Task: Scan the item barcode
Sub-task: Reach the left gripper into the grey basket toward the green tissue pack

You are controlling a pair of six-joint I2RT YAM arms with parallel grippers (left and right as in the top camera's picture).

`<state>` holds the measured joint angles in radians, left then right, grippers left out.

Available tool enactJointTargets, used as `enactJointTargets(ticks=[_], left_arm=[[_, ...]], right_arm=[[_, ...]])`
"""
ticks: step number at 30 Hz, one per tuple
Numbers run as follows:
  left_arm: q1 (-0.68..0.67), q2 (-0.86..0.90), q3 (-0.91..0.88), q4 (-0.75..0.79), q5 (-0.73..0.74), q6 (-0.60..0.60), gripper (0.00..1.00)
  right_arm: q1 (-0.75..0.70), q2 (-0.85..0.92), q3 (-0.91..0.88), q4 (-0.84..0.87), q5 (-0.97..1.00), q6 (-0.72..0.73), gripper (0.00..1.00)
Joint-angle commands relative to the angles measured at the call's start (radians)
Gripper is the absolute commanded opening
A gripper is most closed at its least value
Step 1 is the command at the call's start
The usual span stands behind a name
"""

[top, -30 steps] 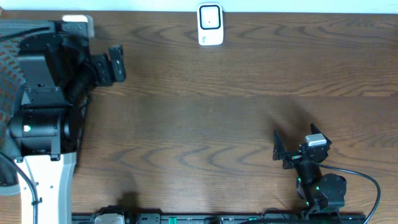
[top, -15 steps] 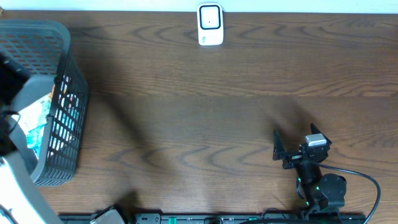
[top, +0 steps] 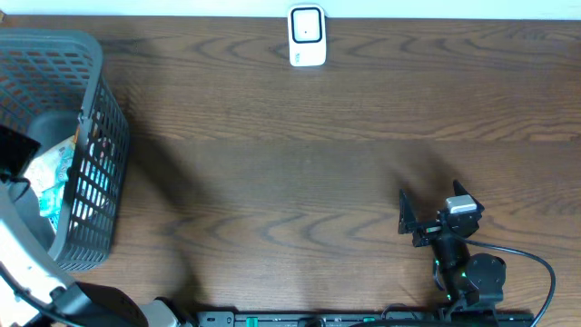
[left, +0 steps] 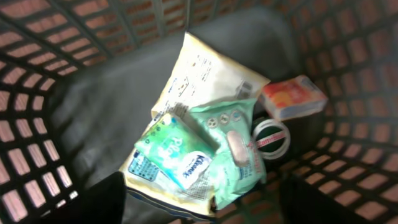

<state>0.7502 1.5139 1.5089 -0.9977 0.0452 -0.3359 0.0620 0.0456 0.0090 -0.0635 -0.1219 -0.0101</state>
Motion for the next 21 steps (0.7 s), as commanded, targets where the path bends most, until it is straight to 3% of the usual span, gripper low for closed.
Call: enactJointTargets(ticks=[1,13,21], left_arm=[[0.005,0.039,-0.031,0.005,-0.038,-0.051,0.74],[0.005,0.162,-0.106,0.017,-0.089,-0.222,0.68],[0.005,0.219,-0.143,0.046,-0.091,-0.245,0.68]], right_arm=[[-0.006,-0.002,-0.003,-0.003,0.004,0.013,0.99],[-0.006,-0.002,-0.003,-0.003,0.004,0.013,0.99],[-0.006,-0.002,-0.003,-0.003,0.004,0.013,0.99]])
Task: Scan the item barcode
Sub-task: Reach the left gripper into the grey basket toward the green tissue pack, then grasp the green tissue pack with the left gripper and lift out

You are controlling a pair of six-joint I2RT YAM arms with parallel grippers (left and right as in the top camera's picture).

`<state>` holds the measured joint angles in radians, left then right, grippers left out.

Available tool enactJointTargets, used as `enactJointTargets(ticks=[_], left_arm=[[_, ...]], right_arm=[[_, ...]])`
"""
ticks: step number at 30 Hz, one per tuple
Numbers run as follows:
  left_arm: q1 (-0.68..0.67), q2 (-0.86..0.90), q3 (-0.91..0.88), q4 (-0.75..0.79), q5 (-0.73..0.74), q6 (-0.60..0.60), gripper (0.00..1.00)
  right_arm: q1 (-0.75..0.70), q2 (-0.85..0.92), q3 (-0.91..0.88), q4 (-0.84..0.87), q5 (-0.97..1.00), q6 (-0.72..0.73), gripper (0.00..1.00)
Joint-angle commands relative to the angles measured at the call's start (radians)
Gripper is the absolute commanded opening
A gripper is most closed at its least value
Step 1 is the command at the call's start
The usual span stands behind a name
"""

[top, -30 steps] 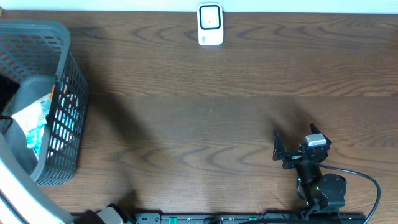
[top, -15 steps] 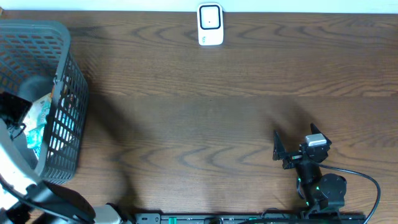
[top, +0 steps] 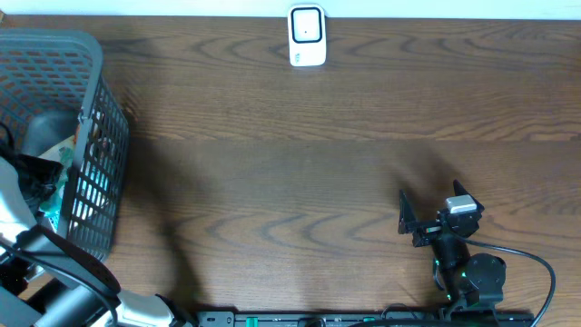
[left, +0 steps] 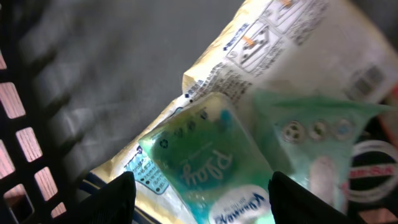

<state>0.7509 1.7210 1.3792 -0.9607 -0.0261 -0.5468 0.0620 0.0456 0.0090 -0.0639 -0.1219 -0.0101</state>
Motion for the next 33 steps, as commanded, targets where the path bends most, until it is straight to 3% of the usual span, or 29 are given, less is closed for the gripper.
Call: enactJointTargets(ticks=[1,17,25,33], left_arm=[[0.004,0.011,-0.022,0.018,-0.02,-0.035,0.69],[0.003,0.013,-0.148,0.134,-0.02,-0.034,0.77],[0.003,0.013,-0.148,0.137,-0.02,-0.031,0.49],[0.003,-0.035,-0.098,0.109,-0.019,0.016,0.46]], right_arm=[[-0.006,-0.002,-0.003,-0.003,0.004,0.013,0.99],[-0.006,-0.002,-0.003,-0.003,0.004,0.013,0.99],[-0.006,-0.002,-0.003,-0.003,0.004,0.013,0.99],[-0.006,-0.002,-0.003,-0.003,0.004,0.013,0.99]])
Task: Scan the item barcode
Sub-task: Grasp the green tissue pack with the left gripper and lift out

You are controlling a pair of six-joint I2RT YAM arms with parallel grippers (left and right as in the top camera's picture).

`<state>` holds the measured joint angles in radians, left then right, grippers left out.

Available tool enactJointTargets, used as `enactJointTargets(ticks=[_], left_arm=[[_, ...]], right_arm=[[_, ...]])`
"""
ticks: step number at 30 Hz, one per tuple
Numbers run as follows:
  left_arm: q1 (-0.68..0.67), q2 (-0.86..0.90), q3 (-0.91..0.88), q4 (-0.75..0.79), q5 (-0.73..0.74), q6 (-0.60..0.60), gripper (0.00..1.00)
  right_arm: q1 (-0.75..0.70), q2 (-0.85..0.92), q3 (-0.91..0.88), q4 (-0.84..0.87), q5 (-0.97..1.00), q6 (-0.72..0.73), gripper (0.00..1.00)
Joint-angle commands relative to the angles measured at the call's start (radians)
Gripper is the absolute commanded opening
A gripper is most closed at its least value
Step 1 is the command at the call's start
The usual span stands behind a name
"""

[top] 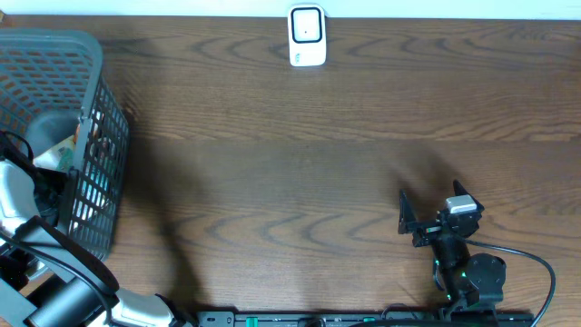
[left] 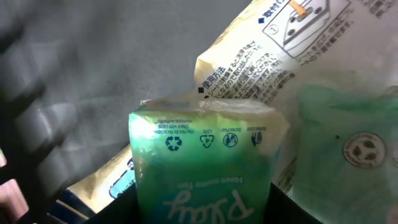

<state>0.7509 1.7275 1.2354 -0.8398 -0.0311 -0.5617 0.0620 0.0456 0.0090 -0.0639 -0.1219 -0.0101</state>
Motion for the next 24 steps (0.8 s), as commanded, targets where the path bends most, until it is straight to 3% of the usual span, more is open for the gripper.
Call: enactJointTargets(ticks=[1,14,20,24], left_arm=[[0.003,-0.059,0.055,-0.016,-0.014,0.034,0.46],[-0.074,-0.493,0.14,0.035,0.118,0.079,0.46],[-0.268,-0.68,0.14,0.134,0.121,0.124,0.46],[-0.435,-0.704,0.14,0.16,0.121,0.178,0.46]], right_arm=[[-0.006,-0.002,-0.003,-0.003,0.004,0.013,0.99],[-0.006,-0.002,-0.003,-0.003,0.004,0.013,0.99],[-0.006,-0.002,-0.003,-0.003,0.004,0.013,0.99],[-0.006,-0.002,-0.003,-0.003,0.004,0.013,0.99]])
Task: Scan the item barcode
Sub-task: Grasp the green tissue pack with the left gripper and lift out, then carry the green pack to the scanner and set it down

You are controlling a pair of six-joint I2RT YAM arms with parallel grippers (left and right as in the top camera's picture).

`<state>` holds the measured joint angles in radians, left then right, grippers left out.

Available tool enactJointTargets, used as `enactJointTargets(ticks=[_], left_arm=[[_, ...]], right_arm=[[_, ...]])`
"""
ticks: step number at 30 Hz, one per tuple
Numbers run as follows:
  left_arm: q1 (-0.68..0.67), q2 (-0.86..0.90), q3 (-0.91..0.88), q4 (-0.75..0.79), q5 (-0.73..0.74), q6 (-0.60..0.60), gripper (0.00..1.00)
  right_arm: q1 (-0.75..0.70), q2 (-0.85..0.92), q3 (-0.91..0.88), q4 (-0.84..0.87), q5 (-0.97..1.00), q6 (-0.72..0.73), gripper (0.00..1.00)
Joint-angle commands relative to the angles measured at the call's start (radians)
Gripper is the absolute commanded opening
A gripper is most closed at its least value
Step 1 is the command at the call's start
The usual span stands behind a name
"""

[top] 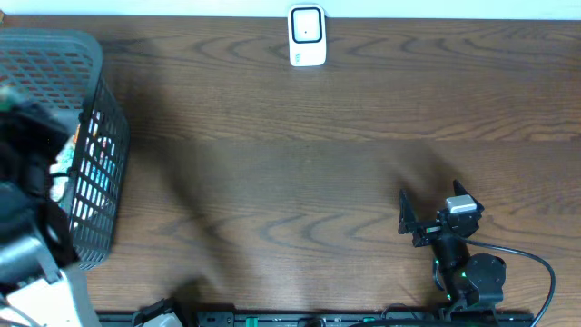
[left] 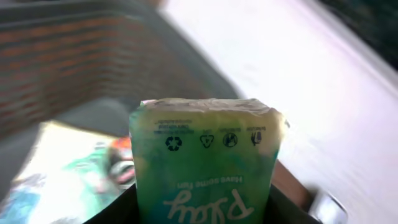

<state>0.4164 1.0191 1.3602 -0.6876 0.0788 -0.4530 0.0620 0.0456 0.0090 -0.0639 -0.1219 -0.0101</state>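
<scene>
My left gripper [left: 203, 210] is shut on a green tissue pack [left: 204, 155], which fills the middle of the left wrist view, its "Play" print upside down. The dark fingers [left: 119, 210] press its two sides. Blurred beneath it lie the grey basket [top: 91, 136] and the other packets [left: 56, 174] inside. In the overhead view the left arm [top: 27, 209] is a blur above the basket, and the pack cannot be made out there. The white scanner [top: 307, 36] stands at the table's far edge. My right gripper [top: 408, 220] rests near the front right, holding nothing.
The basket takes up the table's left end, its mesh walls standing high. A black cable [top: 536, 263] loops beside the right arm's base. Brown wooden table [top: 290, 163] stretches between basket and scanner.
The left gripper, shut on the green pack down among the packets in the basket, now holds it raised above them, with the basket floor far below. The right arm has not moved.
The left gripper first looked down on the packets from high in the basket. It was then close over the green pack with fingers apart, then shut round it on the pile, and now holds it lifted above the pile.
</scene>
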Motion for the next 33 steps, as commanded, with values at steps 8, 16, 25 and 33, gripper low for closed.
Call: enactJointTargets(ticks=[8,16,25,33], left_arm=[[-0.426,0.206,0.013,-0.013,0.011,0.196,0.46],[-0.623,0.515,0.013,0.01,0.011,0.205,0.46],[-0.776,0.757,0.013,0.108,0.011,0.151,0.46],[-0.832,0.928,0.013,0.204,0.019,0.047,0.48]], right_arm=[[-0.006,-0.002,-0.003,-0.003,0.004,0.013,0.99],[-0.006,-0.002,-0.003,-0.003,0.004,0.013,0.99],[-0.006,-0.002,-0.003,-0.003,0.004,0.013,0.99],[-0.006,-0.002,-0.003,-0.003,0.004,0.013,0.99]])
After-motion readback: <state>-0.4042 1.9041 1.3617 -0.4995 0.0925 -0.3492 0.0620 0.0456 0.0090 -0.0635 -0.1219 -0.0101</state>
